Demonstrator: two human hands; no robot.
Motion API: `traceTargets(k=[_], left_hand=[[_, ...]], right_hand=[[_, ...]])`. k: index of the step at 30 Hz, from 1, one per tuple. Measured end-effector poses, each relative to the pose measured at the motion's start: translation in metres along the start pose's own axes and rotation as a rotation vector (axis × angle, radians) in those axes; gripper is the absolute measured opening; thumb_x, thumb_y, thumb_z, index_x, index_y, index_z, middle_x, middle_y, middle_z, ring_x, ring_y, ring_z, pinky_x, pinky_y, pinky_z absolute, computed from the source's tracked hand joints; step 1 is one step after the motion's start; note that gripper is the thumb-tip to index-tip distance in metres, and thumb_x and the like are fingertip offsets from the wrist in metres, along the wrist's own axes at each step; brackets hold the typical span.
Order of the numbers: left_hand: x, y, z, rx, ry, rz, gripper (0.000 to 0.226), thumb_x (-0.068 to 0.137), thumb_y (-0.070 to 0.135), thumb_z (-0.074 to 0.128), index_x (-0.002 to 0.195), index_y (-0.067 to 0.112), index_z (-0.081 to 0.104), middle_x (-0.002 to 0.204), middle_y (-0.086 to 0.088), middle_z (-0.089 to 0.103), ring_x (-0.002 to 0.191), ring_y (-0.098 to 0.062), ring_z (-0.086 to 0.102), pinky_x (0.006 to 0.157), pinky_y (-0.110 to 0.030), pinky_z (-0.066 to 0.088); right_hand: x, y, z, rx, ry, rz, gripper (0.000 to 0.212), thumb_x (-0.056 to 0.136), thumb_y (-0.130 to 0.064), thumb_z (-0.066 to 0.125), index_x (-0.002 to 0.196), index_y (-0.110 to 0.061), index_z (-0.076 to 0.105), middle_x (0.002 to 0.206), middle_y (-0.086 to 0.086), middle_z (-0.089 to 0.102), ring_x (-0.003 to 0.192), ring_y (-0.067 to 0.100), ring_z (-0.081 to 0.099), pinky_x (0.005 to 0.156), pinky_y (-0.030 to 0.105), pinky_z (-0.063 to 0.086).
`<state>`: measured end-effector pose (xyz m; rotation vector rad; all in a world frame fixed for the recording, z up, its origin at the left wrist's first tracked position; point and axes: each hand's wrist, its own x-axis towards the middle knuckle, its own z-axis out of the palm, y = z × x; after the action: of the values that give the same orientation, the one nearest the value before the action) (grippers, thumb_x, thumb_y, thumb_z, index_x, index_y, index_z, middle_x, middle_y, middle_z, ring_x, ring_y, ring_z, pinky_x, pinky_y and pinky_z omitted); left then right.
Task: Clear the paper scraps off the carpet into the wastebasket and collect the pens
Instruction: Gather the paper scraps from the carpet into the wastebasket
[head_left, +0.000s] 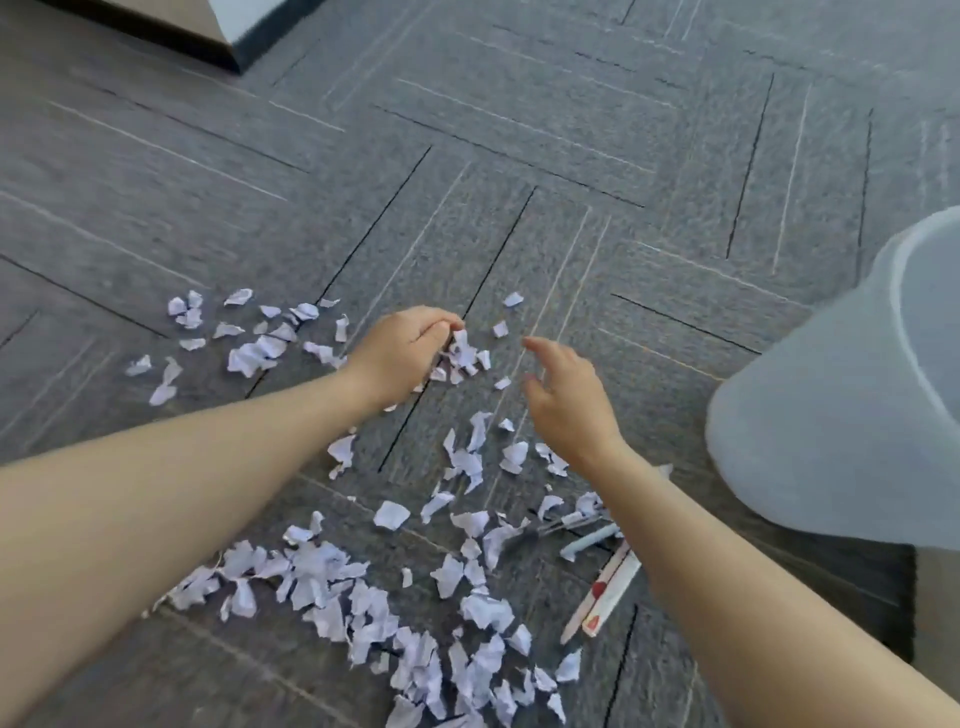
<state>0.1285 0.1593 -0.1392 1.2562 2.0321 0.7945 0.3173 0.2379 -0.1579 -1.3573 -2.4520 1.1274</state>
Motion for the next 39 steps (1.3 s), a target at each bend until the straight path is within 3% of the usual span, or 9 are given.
traceTargets(k=[4, 11, 16, 19, 21, 24, 29, 36, 39], left_hand=[[-0.027, -0.077, -0.019, 0.201, -0.113, -0.061, 0.042, 0.099, 0.023, 0.040, 0.141, 0.016, 0.041, 0.152, -0.001, 0.032, 0.139, -0.017, 0.029, 0.108, -0.032, 0.029], [-0.036, -0.140, -0.023, 0.525, -0.146, -0.080, 0.070, 0.093, 0.053, 0.037, 0.149, 0.034, -0.001, 0.159, 0.006, -0.014, 0.146, -0.016, -0.010, 0.118, -0.045, 0.011], [-0.050, -0.123, 0.007, 0.353, -0.199, 0.067, 0.051, 0.099, 0.027, 0.038, 0.148, 0.020, 0.026, 0.159, 0.004, 0.012, 0.146, -0.011, 0.004, 0.118, -0.036, 0.015], [-0.058, -0.126, -0.001, 0.304, -0.024, 0.197, 0.040, 0.098, 0.020, 0.041, 0.138, 0.018, 0.045, 0.150, 0.000, 0.035, 0.140, -0.016, 0.026, 0.114, -0.033, 0.022], [-0.045, -0.140, -0.020, 0.410, 0.114, 0.105, 0.043, 0.096, 0.024, 0.044, 0.138, 0.020, 0.042, 0.153, -0.003, 0.030, 0.141, -0.022, 0.024, 0.115, -0.044, 0.020], [-0.019, -0.170, -0.058, 0.613, 0.190, -0.225, 0.061, 0.093, 0.047, 0.040, 0.148, 0.029, 0.019, 0.159, -0.004, 0.005, 0.145, -0.029, 0.005, 0.115, -0.055, 0.009], [0.004, -0.208, -0.099, 0.467, 0.149, -0.447, 0.067, 0.093, 0.054, 0.036, 0.149, 0.035, 0.005, 0.159, -0.003, -0.010, 0.145, -0.030, -0.009, 0.115, -0.057, 0.004], [-0.013, -0.182, -0.044, 0.279, 0.151, -0.099, 0.049, 0.097, 0.023, 0.031, 0.146, 0.025, 0.027, 0.157, 0.003, 0.016, 0.146, -0.018, 0.002, 0.117, -0.043, -0.001], [-0.037, -0.171, -0.026, 0.205, 0.049, 0.030, 0.045, 0.097, 0.025, 0.030, 0.141, 0.023, 0.037, 0.154, 0.007, 0.027, 0.144, -0.011, 0.011, 0.119, -0.042, 0.008]], right_hand=[[0.024, 0.025, 0.051, -0.162, -0.169, -0.001, 0.061, 0.100, -0.042, 0.044, 0.153, -0.030, 0.016, 0.163, -0.004, 0.003, 0.150, 0.021, -0.002, 0.120, 0.041, 0.009], [0.065, 0.005, 0.094, -0.316, -0.209, -0.255, 0.064, 0.100, -0.053, 0.033, 0.154, -0.028, 0.012, 0.163, -0.005, -0.003, 0.149, 0.016, -0.010, 0.122, 0.040, -0.001], [0.015, -0.003, 0.105, -0.175, -0.251, -0.505, 0.048, 0.099, -0.037, 0.039, 0.146, -0.025, 0.039, 0.159, -0.006, 0.026, 0.147, 0.014, 0.017, 0.120, 0.039, 0.015], [0.024, -0.001, 0.094, -0.093, 0.041, -0.381, 0.040, 0.099, -0.032, 0.047, 0.139, -0.026, 0.048, 0.152, -0.004, 0.039, 0.142, 0.018, 0.028, 0.116, 0.045, 0.023], [0.055, 0.003, 0.081, -0.180, 0.146, -0.171, 0.047, 0.099, -0.040, 0.045, 0.145, -0.033, 0.037, 0.160, -0.004, 0.022, 0.147, 0.021, 0.013, 0.117, 0.049, 0.012], [0.099, 0.016, 0.067, -0.340, 0.036, -0.002, 0.059, 0.096, -0.057, 0.036, 0.150, -0.042, 0.018, 0.163, -0.002, -0.002, 0.149, 0.027, -0.007, 0.115, 0.049, -0.002], [0.124, 0.006, 0.075, -0.303, -0.126, -0.140, 0.065, 0.096, -0.058, 0.037, 0.153, -0.035, 0.015, 0.163, -0.004, 0.000, 0.149, 0.020, -0.007, 0.117, 0.051, 0.004], [0.069, -0.030, 0.122, -0.357, -0.327, -0.513, 0.056, 0.101, -0.045, 0.033, 0.152, -0.028, 0.019, 0.161, -0.008, 0.013, 0.149, 0.012, 0.002, 0.121, 0.042, 0.000], [0.039, -0.016, 0.113, -0.269, -0.387, -0.596, 0.050, 0.100, -0.046, 0.031, 0.146, -0.027, 0.036, 0.156, -0.010, 0.031, 0.144, 0.009, 0.024, 0.120, 0.043, 0.019]])
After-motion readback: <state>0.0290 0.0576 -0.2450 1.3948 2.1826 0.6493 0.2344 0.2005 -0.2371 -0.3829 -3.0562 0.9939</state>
